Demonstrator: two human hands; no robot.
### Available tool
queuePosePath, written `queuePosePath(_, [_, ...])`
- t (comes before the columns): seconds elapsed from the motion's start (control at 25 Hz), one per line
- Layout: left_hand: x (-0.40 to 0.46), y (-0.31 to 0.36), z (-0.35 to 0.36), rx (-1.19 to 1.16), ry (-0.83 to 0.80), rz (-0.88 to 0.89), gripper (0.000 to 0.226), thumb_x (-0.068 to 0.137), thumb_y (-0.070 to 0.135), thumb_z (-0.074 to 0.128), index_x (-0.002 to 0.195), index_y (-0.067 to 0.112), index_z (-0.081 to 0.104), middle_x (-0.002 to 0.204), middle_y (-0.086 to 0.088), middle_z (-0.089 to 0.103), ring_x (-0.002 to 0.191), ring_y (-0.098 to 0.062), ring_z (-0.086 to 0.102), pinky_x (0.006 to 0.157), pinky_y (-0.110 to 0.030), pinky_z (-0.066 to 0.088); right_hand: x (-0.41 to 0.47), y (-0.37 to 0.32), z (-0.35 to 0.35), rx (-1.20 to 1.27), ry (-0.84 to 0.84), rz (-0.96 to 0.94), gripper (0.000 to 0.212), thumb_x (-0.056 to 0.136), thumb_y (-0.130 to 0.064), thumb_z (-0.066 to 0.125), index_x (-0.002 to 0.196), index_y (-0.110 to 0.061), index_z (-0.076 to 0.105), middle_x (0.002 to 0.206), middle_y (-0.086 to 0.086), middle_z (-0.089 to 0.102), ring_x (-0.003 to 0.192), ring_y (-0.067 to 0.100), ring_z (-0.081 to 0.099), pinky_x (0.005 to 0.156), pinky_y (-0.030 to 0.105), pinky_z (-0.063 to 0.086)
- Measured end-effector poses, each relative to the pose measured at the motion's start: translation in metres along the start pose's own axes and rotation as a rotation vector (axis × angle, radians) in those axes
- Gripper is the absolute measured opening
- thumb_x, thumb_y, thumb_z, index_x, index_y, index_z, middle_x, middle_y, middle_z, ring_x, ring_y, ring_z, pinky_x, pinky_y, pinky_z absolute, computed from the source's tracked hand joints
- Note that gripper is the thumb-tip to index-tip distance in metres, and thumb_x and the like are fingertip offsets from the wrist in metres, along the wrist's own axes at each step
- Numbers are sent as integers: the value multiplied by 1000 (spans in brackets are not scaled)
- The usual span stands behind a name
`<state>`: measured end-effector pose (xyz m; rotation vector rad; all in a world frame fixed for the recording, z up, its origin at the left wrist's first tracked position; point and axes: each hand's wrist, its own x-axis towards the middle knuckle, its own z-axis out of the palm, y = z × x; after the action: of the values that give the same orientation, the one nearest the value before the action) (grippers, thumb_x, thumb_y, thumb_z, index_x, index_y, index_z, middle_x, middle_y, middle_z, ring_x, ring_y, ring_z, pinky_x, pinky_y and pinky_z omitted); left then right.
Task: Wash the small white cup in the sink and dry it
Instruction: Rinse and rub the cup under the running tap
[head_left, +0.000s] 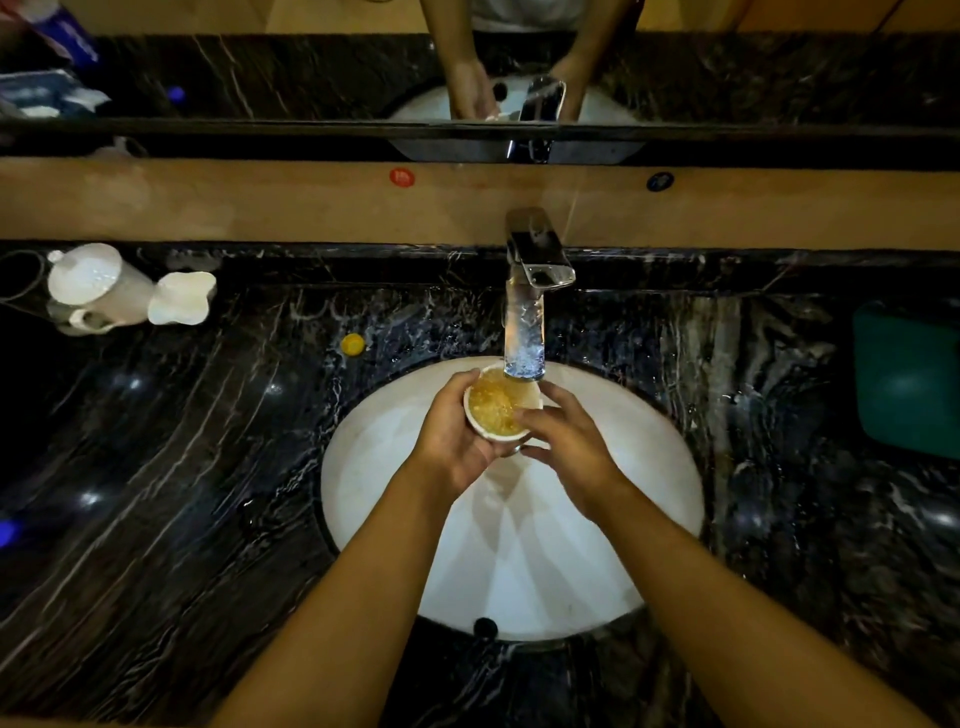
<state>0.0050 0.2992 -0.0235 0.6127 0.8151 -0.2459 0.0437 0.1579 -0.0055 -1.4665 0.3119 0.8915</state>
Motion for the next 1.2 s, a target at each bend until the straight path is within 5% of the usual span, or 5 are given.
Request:
queuePosePath(0.32, [-6, -7, 12, 10, -29, 14, 46, 98, 34, 44, 127, 6, 66, 122, -20, 71, 106, -32, 68, 91, -50, 56, 30, -14, 8, -332, 196, -101, 27, 82, -27, 81, 100, -10, 71, 98, 9, 78, 96, 30, 75, 86, 47, 62])
queuePosePath(0.56, [-3, -3, 16, 64, 31, 22, 47, 98, 32, 43, 130, 4, 65, 111, -17, 74, 90, -28, 72, 74, -40, 59, 16, -7, 6, -166, -33, -87, 51, 78, -3, 83, 123, -15, 63, 111, 5, 75, 100, 21, 73, 79, 36, 62])
queuePosePath(0.72, [-2, -6, 20, 107, 78, 33, 44, 98, 25, 46, 131, 3, 65, 115, -19, 73, 90, -29, 73, 64, -37, 61, 31, -4, 15, -214, 180, -84, 37, 77, -23, 86, 108, -18, 68, 100, 2, 78, 93, 22, 76, 82, 42, 64])
queuePosePath(0.96, [6, -4, 12, 142, 187, 93, 31, 101, 16, 50, 126, 5, 66, 119, -23, 73, 109, -43, 71, 78, -54, 61, 24, -8, 1, -145, -39, -49, 43, 88, 10, 62, 124, -13, 63, 108, 8, 73, 103, 33, 72, 91, 59, 58])
queuePosePath(1.2, [0, -6, 26, 243, 231, 162, 17, 98, 14, 61, 108, 5, 72, 102, -24, 75, 85, -37, 72, 72, -55, 59, 35, -4, 10, -189, 131, -110, 16, 90, -17, 71, 105, -14, 66, 101, 13, 77, 95, 37, 75, 82, 59, 62])
